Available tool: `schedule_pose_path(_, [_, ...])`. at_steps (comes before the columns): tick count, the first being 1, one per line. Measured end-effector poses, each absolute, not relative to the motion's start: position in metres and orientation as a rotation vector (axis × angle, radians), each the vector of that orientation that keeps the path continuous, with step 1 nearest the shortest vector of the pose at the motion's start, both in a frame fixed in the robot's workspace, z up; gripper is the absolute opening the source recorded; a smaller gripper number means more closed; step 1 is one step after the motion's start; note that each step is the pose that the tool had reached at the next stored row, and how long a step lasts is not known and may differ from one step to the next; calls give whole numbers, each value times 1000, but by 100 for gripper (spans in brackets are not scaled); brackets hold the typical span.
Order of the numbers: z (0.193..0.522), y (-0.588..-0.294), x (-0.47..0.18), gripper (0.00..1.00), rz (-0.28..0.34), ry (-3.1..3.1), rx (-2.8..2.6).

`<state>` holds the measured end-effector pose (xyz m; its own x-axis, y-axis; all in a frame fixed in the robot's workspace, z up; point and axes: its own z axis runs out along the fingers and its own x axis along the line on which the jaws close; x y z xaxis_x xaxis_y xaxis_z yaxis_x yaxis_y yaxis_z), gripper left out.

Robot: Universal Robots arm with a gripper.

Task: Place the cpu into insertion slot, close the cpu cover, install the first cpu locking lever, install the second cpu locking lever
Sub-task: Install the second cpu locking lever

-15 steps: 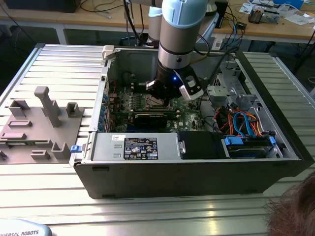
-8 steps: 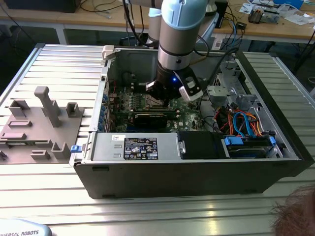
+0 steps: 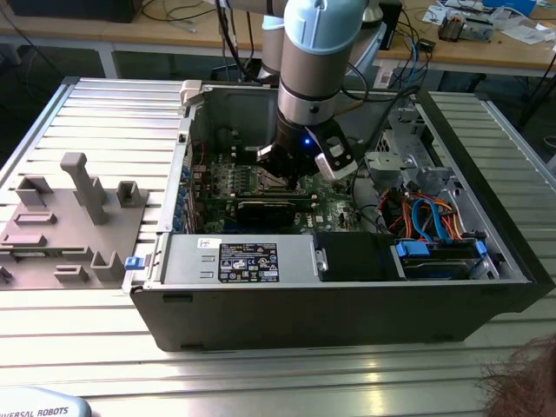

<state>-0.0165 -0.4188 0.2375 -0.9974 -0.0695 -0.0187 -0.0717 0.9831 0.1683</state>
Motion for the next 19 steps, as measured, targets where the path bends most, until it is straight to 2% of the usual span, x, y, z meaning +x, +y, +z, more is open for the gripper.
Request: schedule_pose_path(19, [229,-411,-32,11,276,3114,-111])
